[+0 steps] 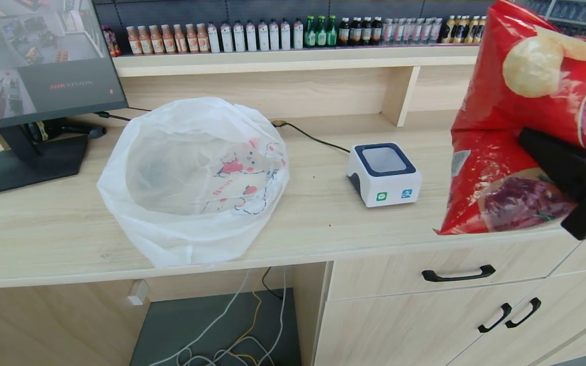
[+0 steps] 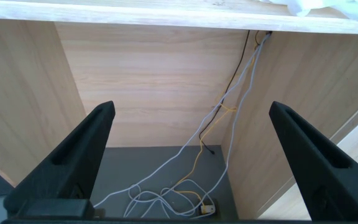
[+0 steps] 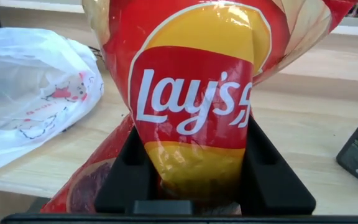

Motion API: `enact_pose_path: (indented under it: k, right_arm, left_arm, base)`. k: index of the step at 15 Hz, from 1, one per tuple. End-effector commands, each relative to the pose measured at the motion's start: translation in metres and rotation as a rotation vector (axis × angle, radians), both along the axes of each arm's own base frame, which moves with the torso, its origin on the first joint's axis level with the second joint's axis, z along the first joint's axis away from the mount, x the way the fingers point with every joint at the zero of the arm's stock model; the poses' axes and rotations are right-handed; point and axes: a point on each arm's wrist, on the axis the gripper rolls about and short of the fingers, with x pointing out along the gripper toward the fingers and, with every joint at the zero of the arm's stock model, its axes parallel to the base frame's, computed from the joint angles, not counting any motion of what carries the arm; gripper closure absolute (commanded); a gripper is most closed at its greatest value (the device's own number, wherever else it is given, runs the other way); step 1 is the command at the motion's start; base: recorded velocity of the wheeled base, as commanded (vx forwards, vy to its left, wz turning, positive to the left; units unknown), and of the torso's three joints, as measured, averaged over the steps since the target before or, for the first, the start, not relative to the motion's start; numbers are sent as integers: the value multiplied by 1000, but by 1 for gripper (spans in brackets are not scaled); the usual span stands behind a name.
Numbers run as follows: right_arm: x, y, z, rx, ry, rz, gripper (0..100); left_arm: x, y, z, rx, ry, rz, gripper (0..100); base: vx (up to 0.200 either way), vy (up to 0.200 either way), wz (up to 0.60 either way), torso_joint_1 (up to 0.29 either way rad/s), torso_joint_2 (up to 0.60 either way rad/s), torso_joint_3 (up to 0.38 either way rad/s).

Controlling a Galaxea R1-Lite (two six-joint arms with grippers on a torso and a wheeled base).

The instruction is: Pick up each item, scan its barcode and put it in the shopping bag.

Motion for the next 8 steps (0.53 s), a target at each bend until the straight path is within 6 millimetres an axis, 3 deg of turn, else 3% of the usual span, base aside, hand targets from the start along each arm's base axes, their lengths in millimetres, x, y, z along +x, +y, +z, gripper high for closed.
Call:
enact_pose_path:
  k: [1,6,8]
  right_arm:
    - [-21,-22,-6,89,-17,66,100]
    - [-49,-48,-50,168,44,291,100]
    - [-51,-50,-56,178,58,307,100]
  left_arm:
    - [0,0,0,0,0,0,0]
    - [0,0,0,0,0,0,0]
    - [0,0,0,0,0,0,0]
  base:
    - [0,0,0,0,0,0]
    - [0,0,0,0,0,0]
    - [0,0,0,0,0,0]
